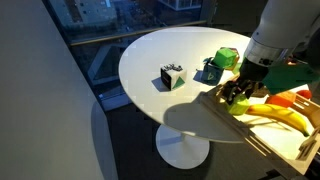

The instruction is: Remove the yellow block from the crate and put it in the bowl

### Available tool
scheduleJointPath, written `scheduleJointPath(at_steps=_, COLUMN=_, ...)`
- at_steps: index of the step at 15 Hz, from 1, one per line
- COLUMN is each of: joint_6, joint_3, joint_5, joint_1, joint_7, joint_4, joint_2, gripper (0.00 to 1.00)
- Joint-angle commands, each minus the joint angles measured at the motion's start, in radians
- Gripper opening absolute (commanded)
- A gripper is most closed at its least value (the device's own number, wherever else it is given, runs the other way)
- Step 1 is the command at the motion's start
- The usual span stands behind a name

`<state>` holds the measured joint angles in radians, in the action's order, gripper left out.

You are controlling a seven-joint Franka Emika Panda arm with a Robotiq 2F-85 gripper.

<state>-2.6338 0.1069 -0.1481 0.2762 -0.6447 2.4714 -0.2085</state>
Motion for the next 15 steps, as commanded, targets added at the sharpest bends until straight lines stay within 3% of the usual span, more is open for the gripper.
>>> scheduleJointPath(at_steps=1, joint_6=0.008, joint_3=-0.007, joint_5=-0.015, joint_1=0.010, joint_7=-0.005, joint_4=-0.009, joint_2=0.011, gripper=0.43)
scheduleJointPath(at_steps=6, joint_6=0.031, joint_3=0.024, joint_5=0.038, joint_1=-0.005, joint_7=0.070, joint_4=0.016, joint_2=0.063, gripper=0.31)
scheduleJointPath(at_steps=15, joint_6=0.114, joint_3=0.046, joint_5=0.125, joint_1=-0.032, joint_7=0.193, joint_4=0.032, joint_2=0.201, gripper=0.31)
